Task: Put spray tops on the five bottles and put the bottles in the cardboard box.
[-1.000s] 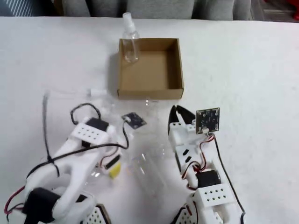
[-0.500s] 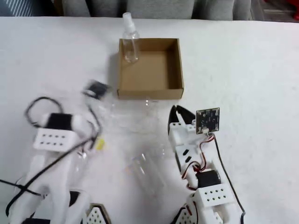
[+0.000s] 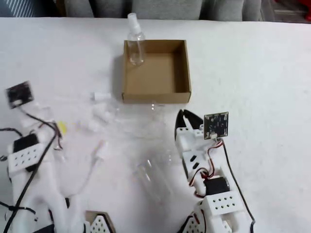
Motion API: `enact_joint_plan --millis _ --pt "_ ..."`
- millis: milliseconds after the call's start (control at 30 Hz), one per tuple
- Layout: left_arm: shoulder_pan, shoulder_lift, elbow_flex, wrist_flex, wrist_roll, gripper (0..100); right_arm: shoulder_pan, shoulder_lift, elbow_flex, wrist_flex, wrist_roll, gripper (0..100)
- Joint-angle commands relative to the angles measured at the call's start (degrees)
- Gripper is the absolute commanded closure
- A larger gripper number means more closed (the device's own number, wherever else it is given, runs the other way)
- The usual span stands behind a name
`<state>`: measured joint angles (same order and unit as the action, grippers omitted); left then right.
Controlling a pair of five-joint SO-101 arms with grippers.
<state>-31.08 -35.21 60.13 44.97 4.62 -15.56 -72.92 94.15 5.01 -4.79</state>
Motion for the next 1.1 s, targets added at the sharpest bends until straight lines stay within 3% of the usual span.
enact_joint_plan --millis 0,133,433,633,733,1067 --pt "-6.29 -1.8 -0.09 -4.75 0.79 98 -0.22 -0.22 -0.53 -1.01 0.7 98.4" --pt "-7.25 2.95 -1.76 -4.84 0.7 98 -0.22 -0.22 -0.44 -1.01 0.7 98.4" --pt "-11.03 28.88 -17.32 -4.22 2.73 97 -0.22 -0.22 -0.44 -1.01 0.7 98.4" --pt "-11.12 36.09 -25.05 4.4 2.9 71 -0.22 -0.22 -0.44 -1.01 0.7 98.4" --pt "-11.12 36.09 -27.6 9.14 2.73 64 -0.22 -0.22 -0.44 -1.01 0.7 98.4" --pt "-10.95 36.09 -40.97 27.87 1.85 74 -0.22 -0.22 -0.44 -1.01 0.7 98.4"
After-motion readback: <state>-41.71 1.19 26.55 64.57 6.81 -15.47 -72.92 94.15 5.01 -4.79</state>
